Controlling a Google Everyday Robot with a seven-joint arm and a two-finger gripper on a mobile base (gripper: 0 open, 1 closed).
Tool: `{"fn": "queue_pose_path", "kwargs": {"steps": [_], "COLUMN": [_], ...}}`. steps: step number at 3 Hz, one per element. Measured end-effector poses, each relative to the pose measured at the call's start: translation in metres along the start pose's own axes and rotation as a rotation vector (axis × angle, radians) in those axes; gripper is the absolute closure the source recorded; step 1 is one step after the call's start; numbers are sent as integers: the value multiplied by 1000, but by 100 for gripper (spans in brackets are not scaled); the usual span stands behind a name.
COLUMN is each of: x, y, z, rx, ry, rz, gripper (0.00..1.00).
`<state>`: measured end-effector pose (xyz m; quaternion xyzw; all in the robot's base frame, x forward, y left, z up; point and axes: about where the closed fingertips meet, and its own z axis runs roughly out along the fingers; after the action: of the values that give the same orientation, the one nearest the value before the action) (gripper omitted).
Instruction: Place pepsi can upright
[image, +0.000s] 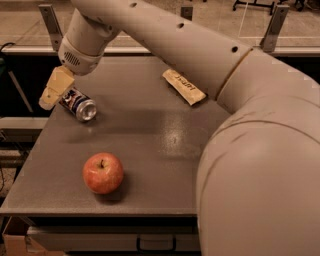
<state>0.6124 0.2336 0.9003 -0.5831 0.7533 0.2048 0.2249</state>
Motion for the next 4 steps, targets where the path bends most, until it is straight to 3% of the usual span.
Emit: {"fn": "queue_pose_path", "kwargs": {"steps": [2,3,4], "x": [16,20,18], "y": [-25,-32,-40], "z": [47,59,62], "rx": [121,156,181], "ry": [145,217,257], "rz": [163,223,251], "gripper": [0,17,41]}}
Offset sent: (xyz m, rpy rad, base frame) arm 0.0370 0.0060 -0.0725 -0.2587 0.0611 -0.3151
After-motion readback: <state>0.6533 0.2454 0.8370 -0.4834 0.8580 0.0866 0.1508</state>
